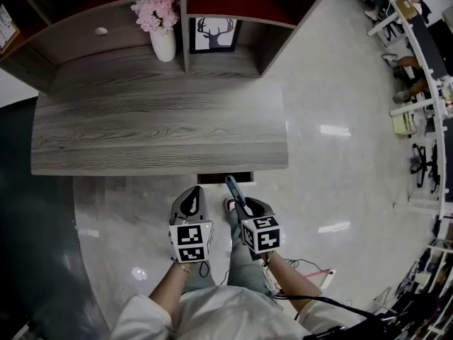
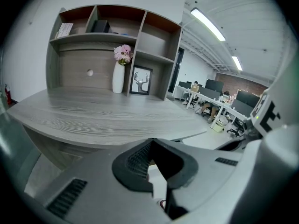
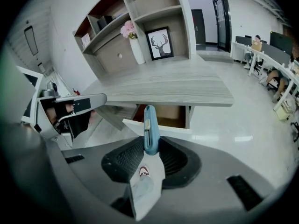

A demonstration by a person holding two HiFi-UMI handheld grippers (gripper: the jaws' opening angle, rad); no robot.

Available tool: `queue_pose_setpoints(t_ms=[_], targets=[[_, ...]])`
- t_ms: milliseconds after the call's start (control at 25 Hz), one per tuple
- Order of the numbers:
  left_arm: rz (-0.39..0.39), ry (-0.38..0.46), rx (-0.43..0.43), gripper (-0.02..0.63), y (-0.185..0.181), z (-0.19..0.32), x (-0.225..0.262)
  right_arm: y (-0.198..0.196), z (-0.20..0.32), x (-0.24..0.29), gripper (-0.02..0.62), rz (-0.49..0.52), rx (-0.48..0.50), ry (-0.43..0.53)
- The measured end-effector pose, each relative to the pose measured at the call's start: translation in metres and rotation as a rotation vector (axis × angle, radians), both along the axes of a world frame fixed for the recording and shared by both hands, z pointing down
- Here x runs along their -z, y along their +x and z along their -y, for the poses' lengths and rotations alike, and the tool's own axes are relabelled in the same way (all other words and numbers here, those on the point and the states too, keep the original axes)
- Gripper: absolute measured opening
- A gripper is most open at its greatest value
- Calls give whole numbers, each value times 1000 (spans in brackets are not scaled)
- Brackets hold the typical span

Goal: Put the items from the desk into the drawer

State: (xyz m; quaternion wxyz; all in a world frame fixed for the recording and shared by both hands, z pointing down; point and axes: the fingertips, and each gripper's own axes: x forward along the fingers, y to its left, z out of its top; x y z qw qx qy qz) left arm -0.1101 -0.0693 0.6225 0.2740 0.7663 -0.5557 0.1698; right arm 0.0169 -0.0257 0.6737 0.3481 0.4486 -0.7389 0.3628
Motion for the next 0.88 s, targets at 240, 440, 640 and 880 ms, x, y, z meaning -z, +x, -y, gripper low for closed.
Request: queue_pose_setpoints(t_ms=[240,440,640,880], targets=[[-2,-3,39,-3,-10,0,-3,0,9,-9,98,-47,112,-28],[-5,-10,80,-2,-21,-1,-3,-6,19,-12,98,-78,201,-46],[-8,-14,116,-2,-29,-1,-4,-10,32,-14,98,-95,261,-64],[-16,-17,161,-2,-32,-1,-3,-13,42,-19,98,-104,309,-98]])
